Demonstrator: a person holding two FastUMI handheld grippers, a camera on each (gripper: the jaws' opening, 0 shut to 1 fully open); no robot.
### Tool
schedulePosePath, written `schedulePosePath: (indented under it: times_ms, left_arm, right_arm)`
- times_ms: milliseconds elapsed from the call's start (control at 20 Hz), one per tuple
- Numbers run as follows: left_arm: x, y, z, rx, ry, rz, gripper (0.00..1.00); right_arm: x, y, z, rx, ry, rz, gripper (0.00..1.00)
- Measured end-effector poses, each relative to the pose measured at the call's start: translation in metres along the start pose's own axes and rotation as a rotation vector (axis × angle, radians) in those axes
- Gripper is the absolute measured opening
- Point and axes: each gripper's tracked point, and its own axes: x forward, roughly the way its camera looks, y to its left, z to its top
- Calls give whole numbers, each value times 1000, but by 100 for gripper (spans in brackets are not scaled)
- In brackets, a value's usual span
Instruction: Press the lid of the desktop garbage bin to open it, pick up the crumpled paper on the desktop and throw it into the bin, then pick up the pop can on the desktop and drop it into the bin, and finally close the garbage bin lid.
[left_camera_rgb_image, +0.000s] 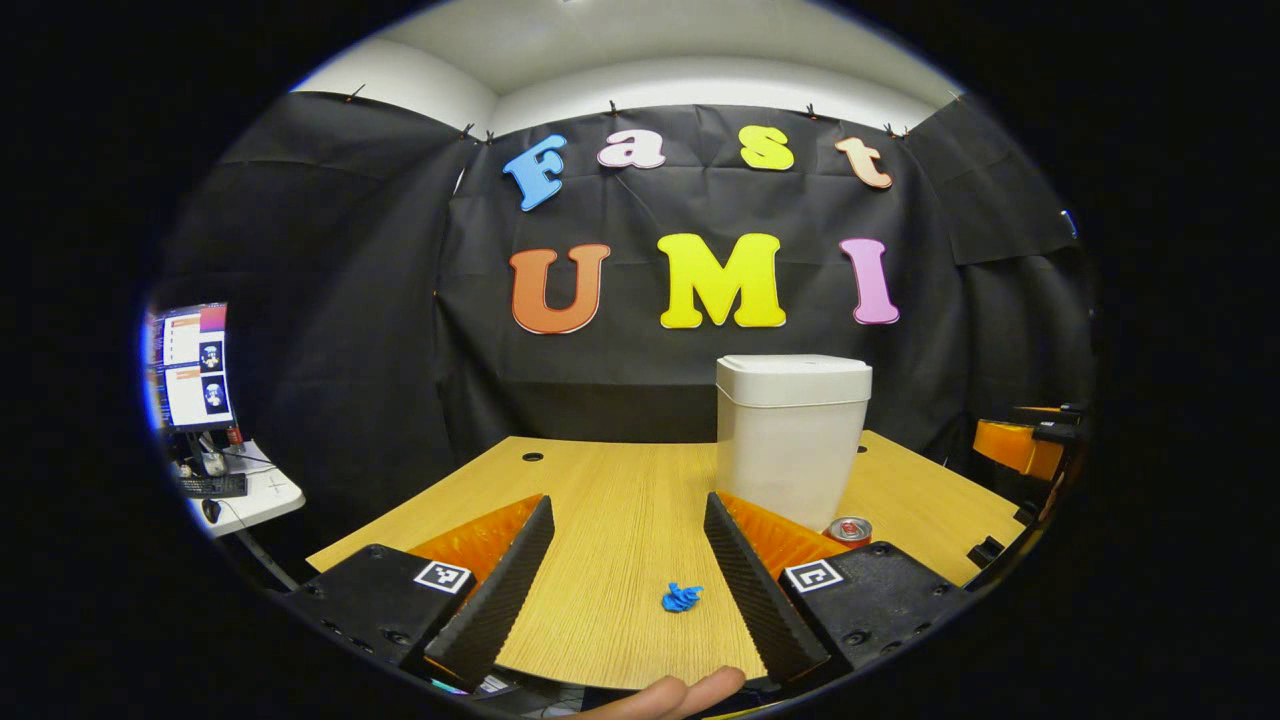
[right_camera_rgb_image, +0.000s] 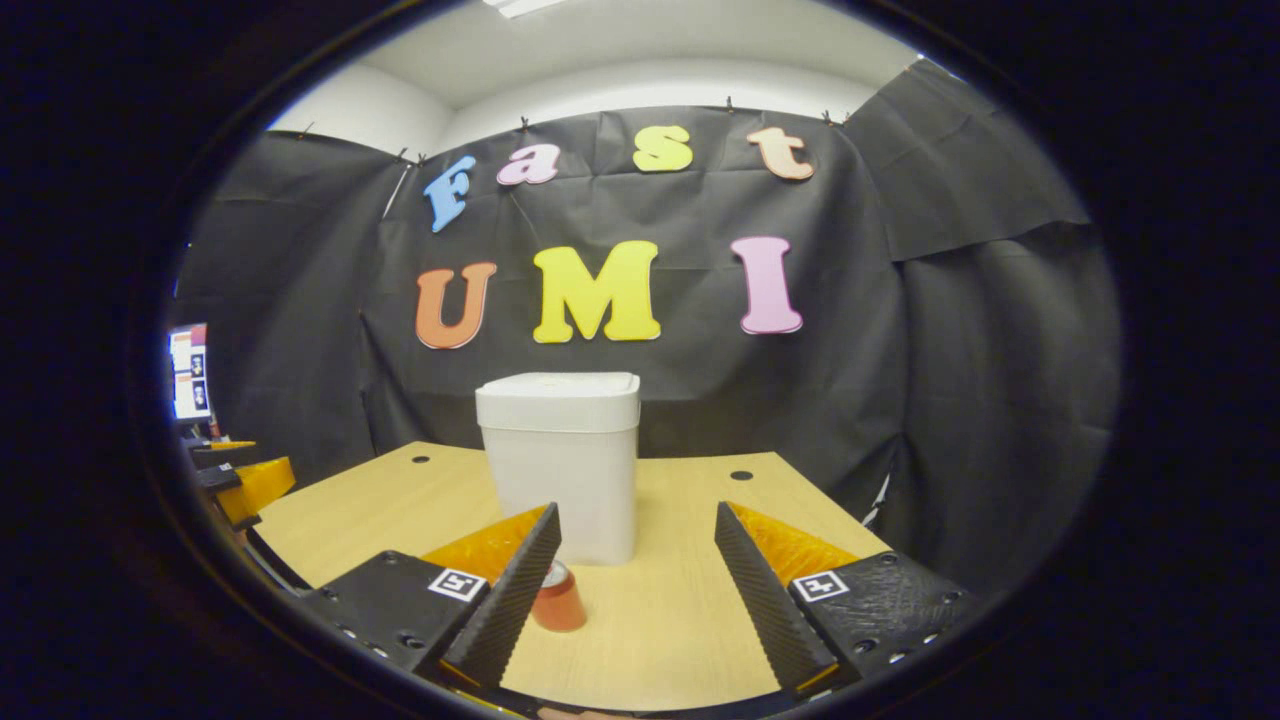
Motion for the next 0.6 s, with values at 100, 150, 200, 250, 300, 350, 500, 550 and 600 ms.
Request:
schedulePosePath:
  times_ms: [100, 150, 200, 250, 300, 350, 500, 550, 600]
  left_arm:
    - [0, -3, 0, 7, 0, -4, 98]
    - [1, -3, -2, 9, 3, -5, 98]
    - [1, -3, -3, 9, 6, -6, 98]
    - [2, -4, -4, 10, 12, -8, 98]
    - [2, -3, -6, 8, 17, -7, 98]
    - [2, -2, -6, 8, 20, -6, 98]
    - [4, 2, -7, 9, 22, -5, 98]
    - [4, 3, -7, 5, 23, -10, 98]
    - [5, 6, -8, 1, 26, -5, 98]
  right_arm:
    - [4, 3, 6, -7, -10, 3, 95]
    - [8, 5, 10, -20, -14, 4, 91]
    - [12, 9, 14, -35, -23, 9, 89]
    - [16, 13, 20, -40, -33, 12, 82]
    - [19, 17, 26, -39, -43, 19, 76]
    - [23, 22, 32, -35, -49, 29, 71]
    - [36, 37, 55, -12, -68, 62, 60]
    - [42, 42, 64, -10, -74, 62, 58]
    - [45, 44, 76, -8, -82, 68, 53]
